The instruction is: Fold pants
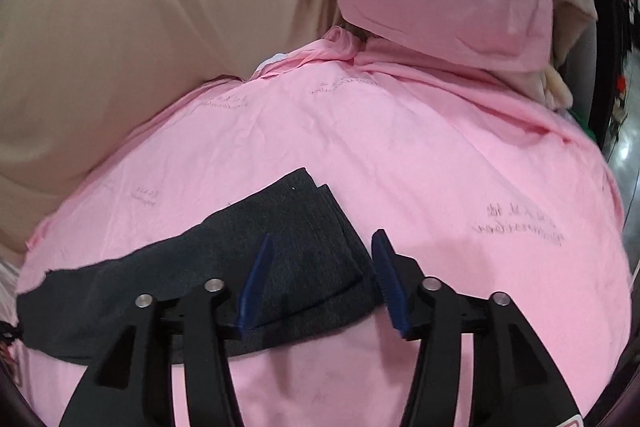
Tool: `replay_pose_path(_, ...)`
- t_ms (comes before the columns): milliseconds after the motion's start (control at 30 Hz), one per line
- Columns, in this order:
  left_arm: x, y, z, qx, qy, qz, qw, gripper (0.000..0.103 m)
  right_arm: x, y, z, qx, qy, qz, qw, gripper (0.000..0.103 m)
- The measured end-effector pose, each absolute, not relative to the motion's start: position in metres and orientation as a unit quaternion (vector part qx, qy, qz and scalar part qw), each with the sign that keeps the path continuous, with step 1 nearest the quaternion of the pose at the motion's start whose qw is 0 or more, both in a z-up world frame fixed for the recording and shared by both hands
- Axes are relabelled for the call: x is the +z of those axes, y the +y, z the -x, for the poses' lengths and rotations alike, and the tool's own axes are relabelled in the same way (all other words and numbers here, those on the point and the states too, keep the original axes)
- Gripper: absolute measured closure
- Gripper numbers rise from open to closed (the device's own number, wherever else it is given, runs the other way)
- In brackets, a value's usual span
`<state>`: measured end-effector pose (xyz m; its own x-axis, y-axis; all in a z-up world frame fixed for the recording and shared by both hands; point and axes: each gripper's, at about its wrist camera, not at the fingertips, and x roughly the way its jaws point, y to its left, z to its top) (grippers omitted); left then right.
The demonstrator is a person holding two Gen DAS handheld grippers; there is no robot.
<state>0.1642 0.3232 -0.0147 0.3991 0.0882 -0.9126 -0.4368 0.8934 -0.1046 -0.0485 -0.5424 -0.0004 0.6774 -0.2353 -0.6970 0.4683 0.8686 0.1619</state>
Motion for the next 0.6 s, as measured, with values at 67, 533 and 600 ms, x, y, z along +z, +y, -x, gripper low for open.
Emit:
replay_pose_path(67, -0.015, 0.323, -0.164, 0.16, 0.523, 0.166, 0.82, 0.093, -0.012, -0.545, 0.028, -0.209, 0.387, -0.128, 0.889, 0.05)
replay_pose_path(533, -0.016, 0.324, -0.163, 0.155, 0.524, 0.158, 0.822, 0.093, -0.025, -0.571, 0.057, -0.221, 0.437, -0.159, 0.858, 0.102)
replay_pose_path(600, -0.016, 0.325, -0.163, 0.153, 0.523, 0.16, 0.823, 0.093, -0.027, -0.569, 0.06, -0.222, 0.427, -0.153, 0.863, 0.102)
